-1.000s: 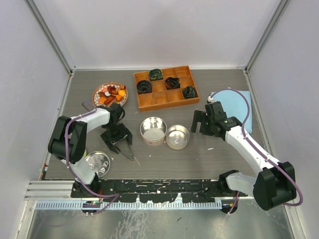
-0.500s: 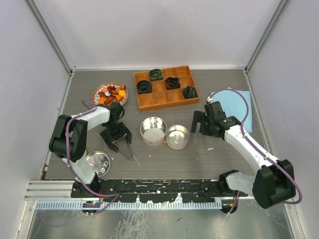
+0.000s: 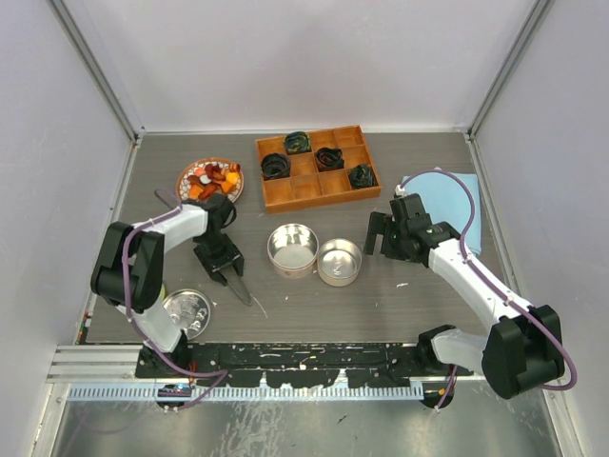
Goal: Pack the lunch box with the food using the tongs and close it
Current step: Pick up the clamp at the center of the board, then pick up the fake food from the plate.
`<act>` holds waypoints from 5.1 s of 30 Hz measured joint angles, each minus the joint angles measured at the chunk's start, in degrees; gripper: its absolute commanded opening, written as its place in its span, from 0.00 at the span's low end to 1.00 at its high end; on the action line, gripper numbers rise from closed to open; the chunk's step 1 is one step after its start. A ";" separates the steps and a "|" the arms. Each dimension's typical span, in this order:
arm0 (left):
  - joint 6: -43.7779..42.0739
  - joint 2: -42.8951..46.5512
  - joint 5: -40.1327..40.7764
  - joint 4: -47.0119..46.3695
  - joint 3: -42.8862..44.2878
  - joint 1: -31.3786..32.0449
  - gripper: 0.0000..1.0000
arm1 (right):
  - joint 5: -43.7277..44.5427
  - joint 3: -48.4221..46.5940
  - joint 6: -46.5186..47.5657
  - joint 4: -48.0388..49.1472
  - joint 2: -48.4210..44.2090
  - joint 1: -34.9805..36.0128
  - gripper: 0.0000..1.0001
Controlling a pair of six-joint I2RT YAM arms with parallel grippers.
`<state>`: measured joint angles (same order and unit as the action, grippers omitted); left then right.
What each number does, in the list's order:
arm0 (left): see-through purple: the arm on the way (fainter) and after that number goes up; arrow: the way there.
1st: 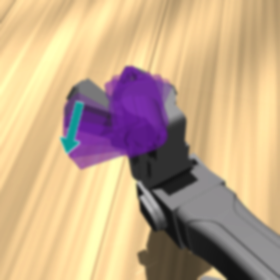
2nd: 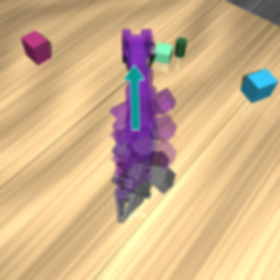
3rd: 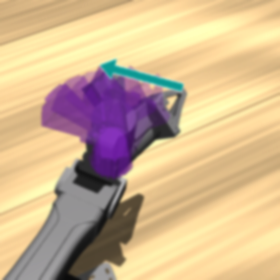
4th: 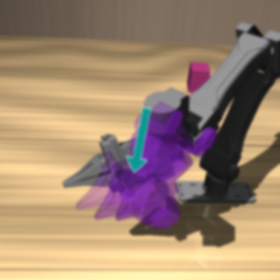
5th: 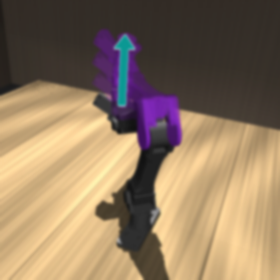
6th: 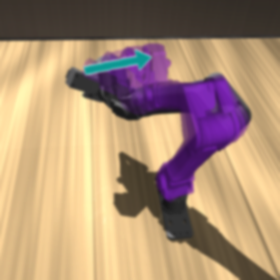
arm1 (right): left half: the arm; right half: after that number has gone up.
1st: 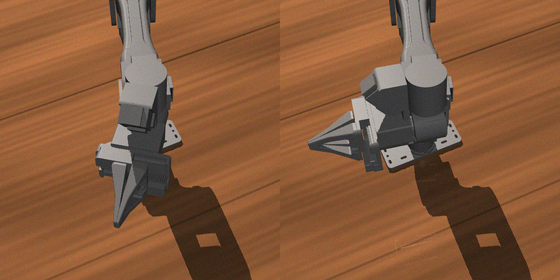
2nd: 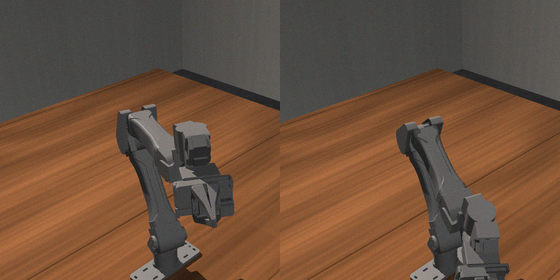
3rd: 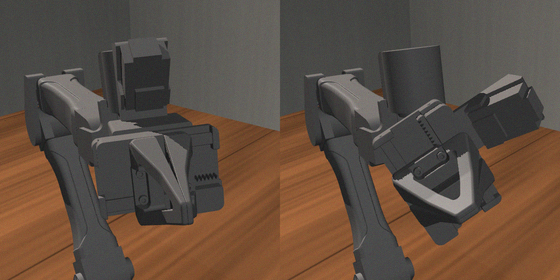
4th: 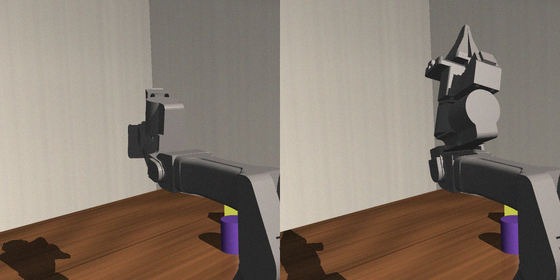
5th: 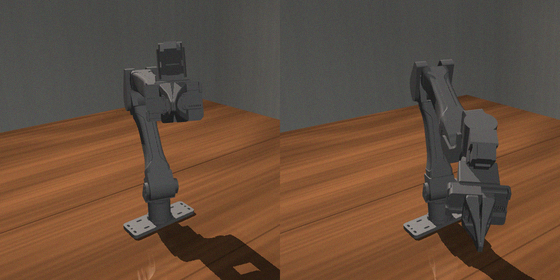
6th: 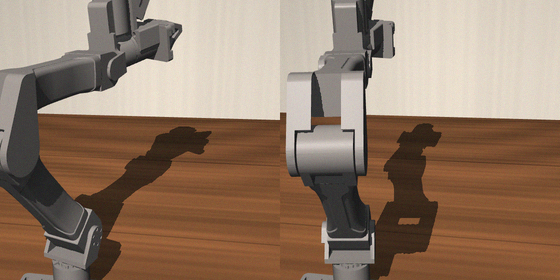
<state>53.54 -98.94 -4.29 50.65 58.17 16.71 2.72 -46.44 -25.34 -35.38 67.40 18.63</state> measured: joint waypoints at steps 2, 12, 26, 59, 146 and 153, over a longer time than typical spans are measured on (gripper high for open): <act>-0.68 1.88 1.44 -0.42 -1.27 -0.02 0.49 | 0.00 -0.20 0.02 -0.35 0.00 0.00 1.00; -7.41 22.14 6.36 12.24 0.81 -0.31 0.50 | 0.00 -2.03 -0.04 -0.74 -0.04 0.00 1.00; -17.31 26.69 13.29 23.10 14.80 -2.45 0.46 | -0.39 -2.34 -0.31 -0.83 -0.07 0.00 1.00; -34.88 3.48 0.98 11.63 37.59 -16.00 0.45 | -0.39 -4.72 -1.84 -3.04 -1.38 0.00 1.00; -38.88 -8.92 -1.01 19.45 52.50 -14.91 0.08 | -0.37 -4.76 -1.99 -3.32 -1.01 0.00 1.00; -38.07 -4.24 -3.67 19.32 47.28 -14.88 0.09 | -0.44 -4.76 -2.05 -3.30 -1.01 0.00 1.00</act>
<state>15.46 -103.18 -7.97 69.97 105.45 1.83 2.28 -51.20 -27.40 -38.68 66.39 18.63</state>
